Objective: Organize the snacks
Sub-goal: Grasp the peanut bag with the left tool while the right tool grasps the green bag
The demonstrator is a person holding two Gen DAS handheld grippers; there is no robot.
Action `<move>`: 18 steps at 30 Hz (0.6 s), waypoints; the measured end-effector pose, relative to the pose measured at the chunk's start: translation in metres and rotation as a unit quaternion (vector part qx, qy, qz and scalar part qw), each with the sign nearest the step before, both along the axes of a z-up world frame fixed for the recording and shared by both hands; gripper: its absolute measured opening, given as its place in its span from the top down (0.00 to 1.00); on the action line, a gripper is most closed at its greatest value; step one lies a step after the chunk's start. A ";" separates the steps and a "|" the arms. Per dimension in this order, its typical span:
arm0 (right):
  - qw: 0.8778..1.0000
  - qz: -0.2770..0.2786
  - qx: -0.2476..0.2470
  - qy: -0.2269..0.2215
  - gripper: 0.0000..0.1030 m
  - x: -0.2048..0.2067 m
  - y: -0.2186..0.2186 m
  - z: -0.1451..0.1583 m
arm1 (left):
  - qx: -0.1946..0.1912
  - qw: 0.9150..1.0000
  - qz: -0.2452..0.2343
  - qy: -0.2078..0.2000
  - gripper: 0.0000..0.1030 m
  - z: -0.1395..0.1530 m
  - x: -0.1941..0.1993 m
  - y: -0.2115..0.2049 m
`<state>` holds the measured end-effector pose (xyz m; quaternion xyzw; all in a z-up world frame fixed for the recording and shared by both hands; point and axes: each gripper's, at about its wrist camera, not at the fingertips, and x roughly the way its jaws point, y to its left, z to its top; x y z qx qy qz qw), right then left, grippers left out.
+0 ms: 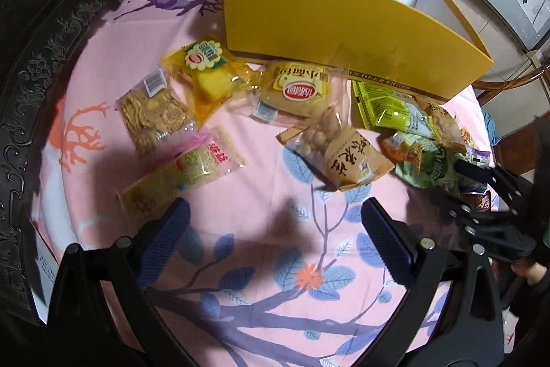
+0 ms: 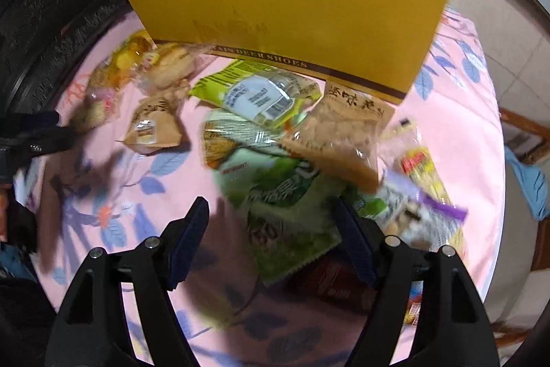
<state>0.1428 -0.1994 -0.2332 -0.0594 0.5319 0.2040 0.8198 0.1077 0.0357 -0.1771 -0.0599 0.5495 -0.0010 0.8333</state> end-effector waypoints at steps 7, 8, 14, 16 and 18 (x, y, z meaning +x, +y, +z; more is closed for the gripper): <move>0.998 0.039 -0.039 0.006 0.03 0.033 0.005 -0.013 | -0.001 1.000 -0.001 -0.004 0.02 0.007 -0.002 -0.003; 0.998 0.047 -0.046 0.014 0.01 0.035 0.007 -0.017 | -0.001 1.000 0.000 -0.002 0.02 0.006 -0.001 -0.004; 0.997 0.030 -0.072 0.017 0.08 0.018 0.020 -0.016 | -0.008 1.000 -0.003 0.009 0.02 0.001 -0.001 -0.006; 0.998 0.020 -0.060 -0.002 0.33 0.005 0.022 -0.007 | -0.009 1.000 -0.003 0.011 0.02 -0.001 -0.001 -0.005; 0.999 0.000 -0.031 -0.008 0.53 -0.008 0.018 0.005 | -0.011 1.000 0.001 0.014 0.02 -0.003 0.000 -0.004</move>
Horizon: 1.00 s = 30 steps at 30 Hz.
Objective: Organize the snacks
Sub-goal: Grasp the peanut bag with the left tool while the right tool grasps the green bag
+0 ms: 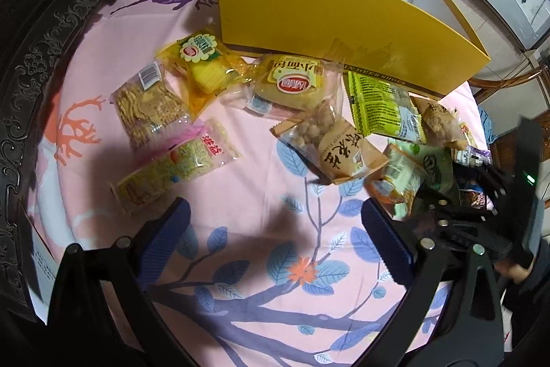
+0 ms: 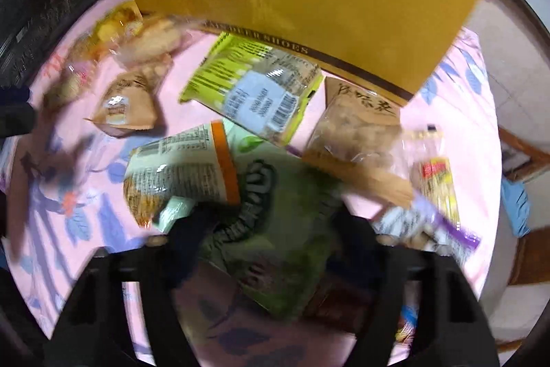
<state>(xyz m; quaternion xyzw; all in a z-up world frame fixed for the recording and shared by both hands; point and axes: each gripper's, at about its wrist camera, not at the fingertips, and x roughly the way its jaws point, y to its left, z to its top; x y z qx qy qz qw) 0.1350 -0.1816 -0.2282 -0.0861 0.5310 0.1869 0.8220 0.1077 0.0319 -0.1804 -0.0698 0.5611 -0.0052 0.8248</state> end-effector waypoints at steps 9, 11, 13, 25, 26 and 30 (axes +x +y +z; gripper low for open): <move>0.995 -0.063 0.075 0.005 0.75 -0.058 -0.005 0.023 | -0.026 0.999 0.009 0.020 0.02 -0.012 0.017 -0.012; 0.994 -0.078 0.072 -0.006 0.76 -0.067 -0.007 0.030 | -0.032 0.999 0.015 0.025 0.02 -0.016 0.023 -0.018; 0.994 -0.085 0.073 -0.008 0.76 -0.074 -0.007 0.035 | -0.037 0.999 0.027 0.025 0.02 -0.019 0.033 -0.028; 0.992 -0.099 0.079 -0.002 0.77 -0.081 -0.009 0.034 | 0.025 0.998 0.052 0.023 0.50 -0.053 0.064 -0.060; 0.992 -0.100 0.080 -0.001 0.77 -0.083 -0.008 0.036 | 0.025 0.998 0.047 0.016 0.55 -0.053 0.063 -0.060; 0.991 -0.104 0.082 0.001 0.77 -0.074 -0.016 0.032 | 0.021 0.999 0.031 0.004 0.67 -0.052 0.054 -0.053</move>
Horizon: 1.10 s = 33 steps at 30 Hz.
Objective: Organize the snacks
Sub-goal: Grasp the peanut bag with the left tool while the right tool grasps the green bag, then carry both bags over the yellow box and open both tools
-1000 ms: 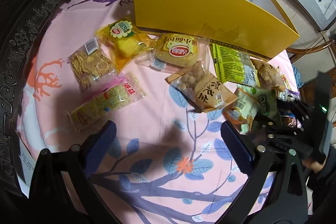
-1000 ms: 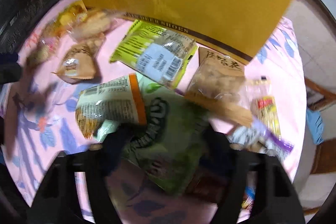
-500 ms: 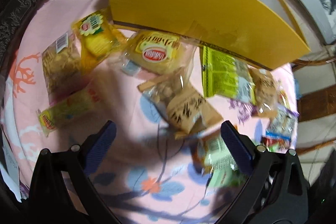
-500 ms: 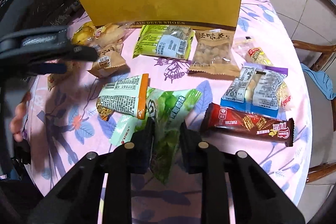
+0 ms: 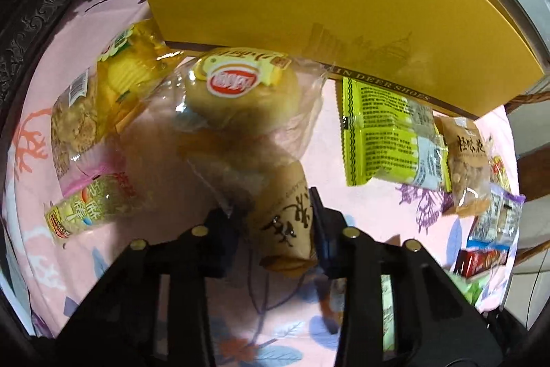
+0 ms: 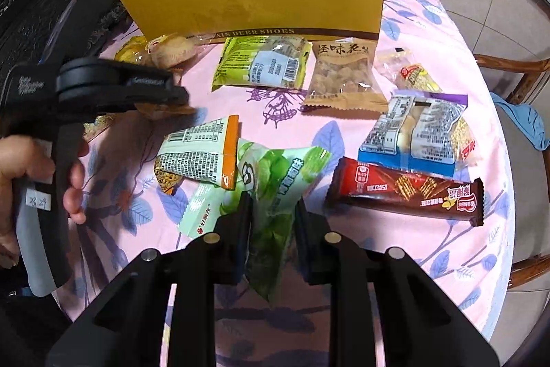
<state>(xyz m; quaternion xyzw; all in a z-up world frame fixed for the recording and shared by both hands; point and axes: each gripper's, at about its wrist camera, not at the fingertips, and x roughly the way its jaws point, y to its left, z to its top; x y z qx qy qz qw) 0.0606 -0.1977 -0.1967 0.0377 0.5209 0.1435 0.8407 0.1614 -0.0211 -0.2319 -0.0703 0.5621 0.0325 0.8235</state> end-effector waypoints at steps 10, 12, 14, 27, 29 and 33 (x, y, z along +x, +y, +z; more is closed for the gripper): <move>0.999 0.005 0.011 -0.042 0.83 -0.008 0.002 0.014 | -0.037 0.998 -0.047 -0.028 0.69 0.038 -0.073 0.030; 0.999 0.009 0.010 -0.050 0.84 -0.008 0.003 0.019 | -0.041 0.997 -0.056 -0.037 0.69 0.044 -0.076 0.026; 0.998 0.015 0.008 -0.060 0.85 -0.009 0.006 0.029 | -0.041 0.996 -0.062 -0.046 0.69 0.051 -0.074 0.026; 0.996 -0.001 -0.026 -0.087 0.87 -0.014 -0.001 0.046 | -0.045 0.994 -0.077 -0.060 0.69 0.067 -0.076 0.015; 0.995 -0.012 -0.034 -0.094 0.87 -0.012 -0.008 0.051 | -0.046 0.994 -0.078 -0.063 0.69 0.071 -0.076 0.013; 0.993 -0.024 -0.035 -0.111 0.87 -0.003 -0.017 0.067 | -0.047 0.992 -0.082 -0.081 0.69 0.087 -0.068 0.006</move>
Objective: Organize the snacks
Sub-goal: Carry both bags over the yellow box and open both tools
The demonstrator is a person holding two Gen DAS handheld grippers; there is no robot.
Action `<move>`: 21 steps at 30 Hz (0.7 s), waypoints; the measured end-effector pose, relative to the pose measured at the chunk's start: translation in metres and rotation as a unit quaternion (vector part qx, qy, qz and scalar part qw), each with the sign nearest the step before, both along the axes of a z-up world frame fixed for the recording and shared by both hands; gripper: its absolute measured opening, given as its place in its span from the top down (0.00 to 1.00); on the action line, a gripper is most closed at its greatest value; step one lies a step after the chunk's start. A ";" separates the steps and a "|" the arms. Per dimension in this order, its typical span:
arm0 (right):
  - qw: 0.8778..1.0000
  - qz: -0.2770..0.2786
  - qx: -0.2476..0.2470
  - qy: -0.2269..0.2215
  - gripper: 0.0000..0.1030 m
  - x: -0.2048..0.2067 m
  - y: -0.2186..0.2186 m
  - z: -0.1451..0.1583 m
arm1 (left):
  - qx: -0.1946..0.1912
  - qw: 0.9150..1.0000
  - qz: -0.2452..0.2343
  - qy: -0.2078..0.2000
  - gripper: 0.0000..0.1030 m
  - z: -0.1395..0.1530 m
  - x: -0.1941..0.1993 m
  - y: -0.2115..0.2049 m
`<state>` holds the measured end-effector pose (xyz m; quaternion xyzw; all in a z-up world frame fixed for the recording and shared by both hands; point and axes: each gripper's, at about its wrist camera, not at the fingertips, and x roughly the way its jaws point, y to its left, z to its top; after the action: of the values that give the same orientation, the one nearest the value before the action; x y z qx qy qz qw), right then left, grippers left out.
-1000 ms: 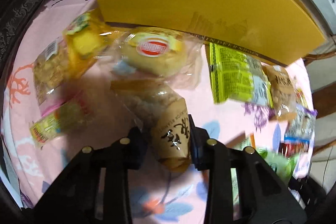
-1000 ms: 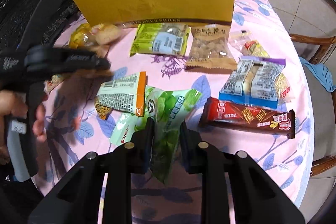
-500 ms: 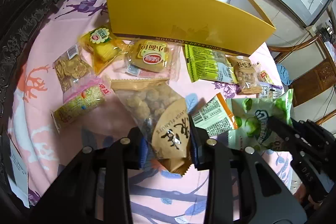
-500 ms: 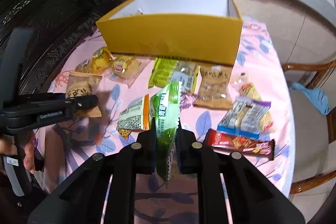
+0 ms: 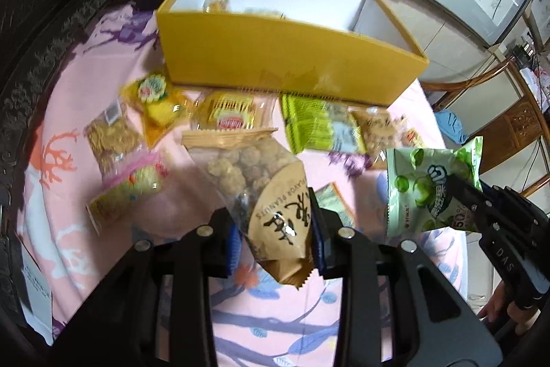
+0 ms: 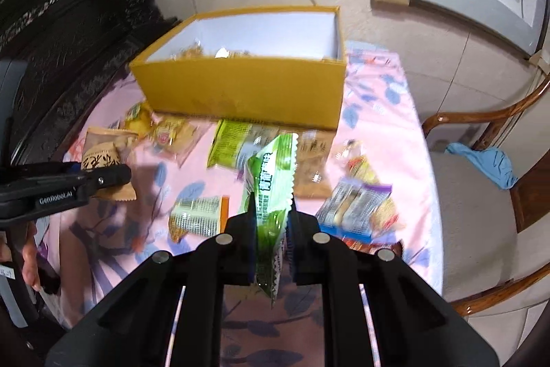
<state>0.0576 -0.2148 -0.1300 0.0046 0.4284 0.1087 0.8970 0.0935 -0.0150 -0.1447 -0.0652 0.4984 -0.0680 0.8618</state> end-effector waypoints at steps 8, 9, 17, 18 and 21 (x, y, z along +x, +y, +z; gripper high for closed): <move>0.998 0.030 0.006 -0.060 0.87 0.044 0.024 0.049 | -0.007 0.999 0.009 -0.039 0.68 0.047 0.059 -0.011; 0.997 0.032 0.006 -0.069 0.87 0.051 0.027 0.056 | -0.006 0.999 0.009 -0.043 0.68 0.054 0.068 -0.011; 0.992 0.030 0.011 -0.118 0.87 0.115 0.038 0.104 | 0.010 0.996 0.011 -0.090 0.68 0.104 0.125 -0.012; 0.992 0.031 0.010 -0.120 0.87 0.118 0.039 0.106 | 0.012 0.996 0.010 -0.092 0.68 0.107 0.130 -0.012; 0.992 0.033 0.007 -0.124 0.87 0.131 0.041 0.110 | 0.014 0.995 0.010 -0.094 0.68 0.111 0.146 -0.012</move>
<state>0.1886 -0.1738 -0.0204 -0.0168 0.3130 0.1407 0.9391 0.2392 -0.0265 -0.0338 -0.0510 0.4154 -0.0584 0.9063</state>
